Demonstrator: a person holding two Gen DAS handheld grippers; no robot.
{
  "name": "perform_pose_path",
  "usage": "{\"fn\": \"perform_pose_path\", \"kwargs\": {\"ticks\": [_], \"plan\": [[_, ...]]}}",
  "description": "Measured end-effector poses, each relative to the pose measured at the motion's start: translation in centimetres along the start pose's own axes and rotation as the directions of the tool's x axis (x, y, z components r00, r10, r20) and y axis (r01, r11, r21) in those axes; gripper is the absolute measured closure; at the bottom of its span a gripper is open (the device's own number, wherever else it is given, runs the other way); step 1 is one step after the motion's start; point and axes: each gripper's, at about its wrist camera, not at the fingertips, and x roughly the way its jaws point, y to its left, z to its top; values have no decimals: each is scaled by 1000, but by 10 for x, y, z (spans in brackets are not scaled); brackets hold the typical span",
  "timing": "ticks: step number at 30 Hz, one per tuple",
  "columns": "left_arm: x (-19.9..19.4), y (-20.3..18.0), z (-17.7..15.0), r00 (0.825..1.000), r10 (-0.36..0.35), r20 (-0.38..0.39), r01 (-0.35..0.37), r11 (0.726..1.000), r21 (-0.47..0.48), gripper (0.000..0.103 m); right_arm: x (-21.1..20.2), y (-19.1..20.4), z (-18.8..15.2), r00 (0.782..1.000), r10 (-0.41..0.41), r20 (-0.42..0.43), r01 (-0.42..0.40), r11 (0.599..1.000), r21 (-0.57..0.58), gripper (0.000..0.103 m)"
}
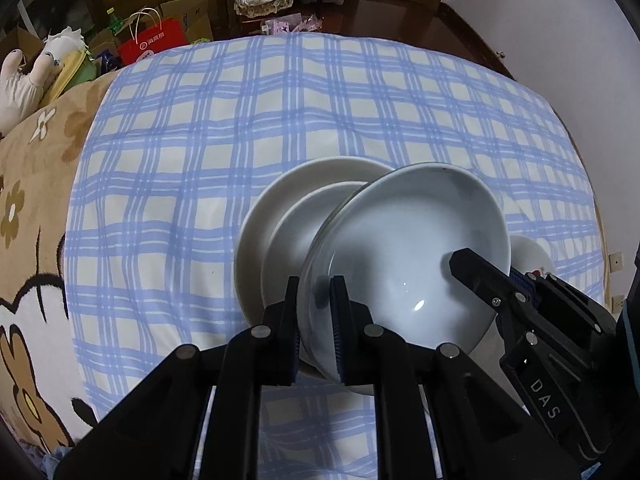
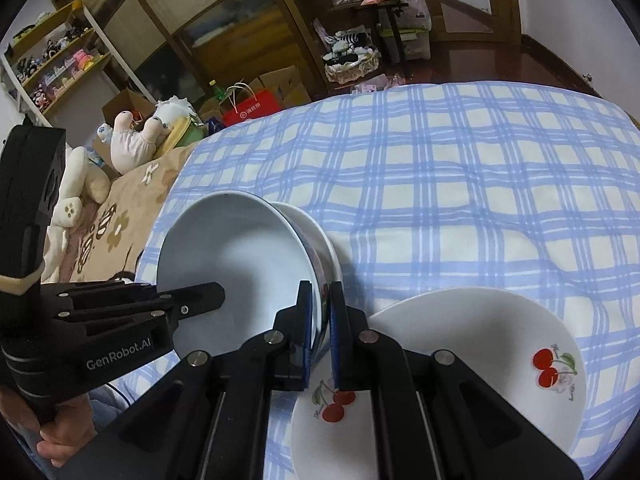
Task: Organize plates and bowls
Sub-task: 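Lower the small white bowl into the nested bowls with both grippers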
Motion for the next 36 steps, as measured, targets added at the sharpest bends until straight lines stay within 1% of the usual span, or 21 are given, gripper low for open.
{"fn": "perform_pose_path", "kwargs": {"ticks": [4, 7, 11, 16, 19, 24, 30, 33, 36], "plan": [[3, 2, 1, 1000, -2, -10, 2, 1000, -9, 89, 2, -1, -2, 1000, 6, 3, -6, 1000, 2, 94], [10, 4, 5, 1000, 0, -25, 0, 1000, -24, 89, 8, 3, -5, 1000, -15, -12, 15, 1000, -18, 93], [12, 6, 8, 999, -17, -29, 16, 999, -35, 89, 7, 6, -6, 999, -33, 0, 33, 999, -39, 92], [14, 7, 9, 1000, -9, -28, 8, 1000, -23, 89, 6, 7, -7, 999, -43, 2, 43, 998, -51, 92], [15, 5, 11, 1000, 10, -25, -10, 1000, -10, 89, 6, 8, -7, 998, -60, -7, 60, 997, -56, 90], [13, 6, 15, 999, -22, -27, 21, 999, -38, 88, 4, 8, -9, 998, -69, -5, 69, 996, -62, 90], [15, 11, 15, 998, -41, -42, 40, 998, -44, 88, 1, 5, -10, 997, -71, -6, 71, 996, -57, 89], [10, 14, 11, 999, -36, -31, 35, 999, -32, 87, 2, 6, -8, 997, -78, -13, 77, 996, -53, 89], [2, 14, 6, 999, -37, -11, 37, 999, -11, 84, 2, 6, -8, 996, -84, -19, 83, 995, -53, 89]]}}
